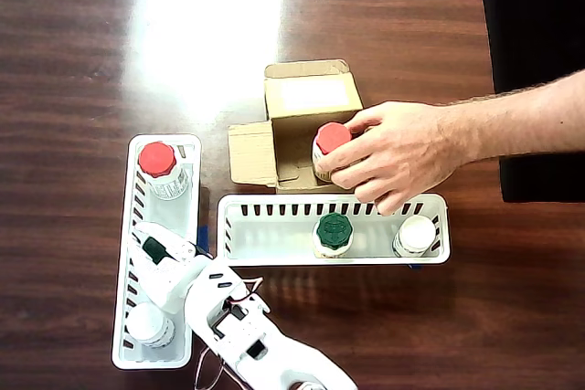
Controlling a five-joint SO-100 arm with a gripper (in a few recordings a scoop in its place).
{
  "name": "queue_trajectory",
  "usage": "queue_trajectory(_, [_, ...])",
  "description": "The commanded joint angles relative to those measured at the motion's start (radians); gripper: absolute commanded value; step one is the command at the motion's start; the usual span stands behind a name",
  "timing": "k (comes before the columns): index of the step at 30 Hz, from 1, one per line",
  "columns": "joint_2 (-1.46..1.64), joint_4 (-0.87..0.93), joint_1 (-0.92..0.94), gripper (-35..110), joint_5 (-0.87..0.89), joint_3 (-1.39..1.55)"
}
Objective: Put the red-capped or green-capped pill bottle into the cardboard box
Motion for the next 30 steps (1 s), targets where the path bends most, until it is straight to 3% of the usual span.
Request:
queue_trajectory(1, [0.172, 0.084, 0.006, 1, 0.014, -0.092])
queue_trajectory(7, [0.189, 0.107, 0.017, 8, 0.029, -0.012])
queue_trajectory(14, [0.216, 0.005, 0.015, 60, 0.044, 0.175])
queue_trajectory(17, [0.213, -0.038, 0.012, 74, 0.041, 0.224])
queue_trajectory(24, [0.091, -0.202, 0.0, 77, 0.025, 0.255])
queue_trajectory(30, [0.061, -0.215, -0.029, 78, 0.017, 0.222])
